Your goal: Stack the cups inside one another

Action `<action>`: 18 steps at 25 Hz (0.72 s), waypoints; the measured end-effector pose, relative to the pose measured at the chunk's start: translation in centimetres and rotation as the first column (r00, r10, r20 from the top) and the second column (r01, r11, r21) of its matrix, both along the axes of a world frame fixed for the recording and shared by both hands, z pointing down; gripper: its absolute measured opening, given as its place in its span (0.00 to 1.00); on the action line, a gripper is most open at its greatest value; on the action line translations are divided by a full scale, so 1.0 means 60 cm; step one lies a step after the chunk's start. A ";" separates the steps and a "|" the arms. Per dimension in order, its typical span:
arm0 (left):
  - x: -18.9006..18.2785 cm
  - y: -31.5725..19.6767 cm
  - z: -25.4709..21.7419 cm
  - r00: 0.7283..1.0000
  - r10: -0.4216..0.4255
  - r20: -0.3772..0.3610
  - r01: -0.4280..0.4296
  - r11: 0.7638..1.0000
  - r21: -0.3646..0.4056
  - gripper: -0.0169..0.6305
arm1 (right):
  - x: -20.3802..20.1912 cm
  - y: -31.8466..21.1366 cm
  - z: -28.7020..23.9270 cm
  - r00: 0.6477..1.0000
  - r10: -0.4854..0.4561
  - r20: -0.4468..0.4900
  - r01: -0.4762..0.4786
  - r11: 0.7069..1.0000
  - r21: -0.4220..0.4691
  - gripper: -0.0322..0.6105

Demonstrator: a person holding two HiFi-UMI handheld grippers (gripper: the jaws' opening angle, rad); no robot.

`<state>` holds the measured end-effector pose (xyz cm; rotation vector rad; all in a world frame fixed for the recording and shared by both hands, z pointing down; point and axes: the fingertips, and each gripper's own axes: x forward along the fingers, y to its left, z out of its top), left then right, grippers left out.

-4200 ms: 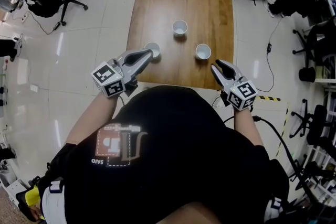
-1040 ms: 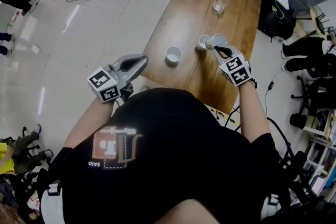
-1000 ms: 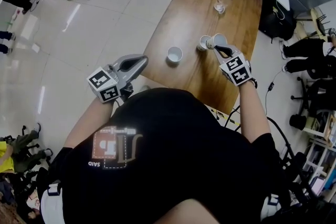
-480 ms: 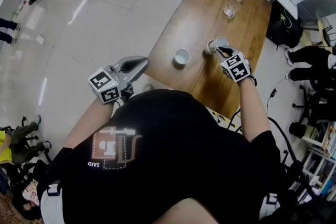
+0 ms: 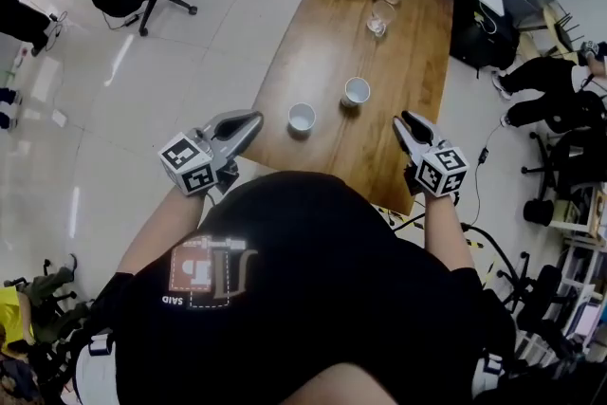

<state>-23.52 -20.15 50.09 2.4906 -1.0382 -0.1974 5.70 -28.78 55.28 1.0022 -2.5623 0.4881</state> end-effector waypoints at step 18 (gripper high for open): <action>0.154 -0.056 0.032 0.989 0.138 0.062 -0.136 0.990 -0.024 0.03 | 0.120 0.095 0.045 0.961 0.201 0.191 -0.188 0.979 -0.083 0.07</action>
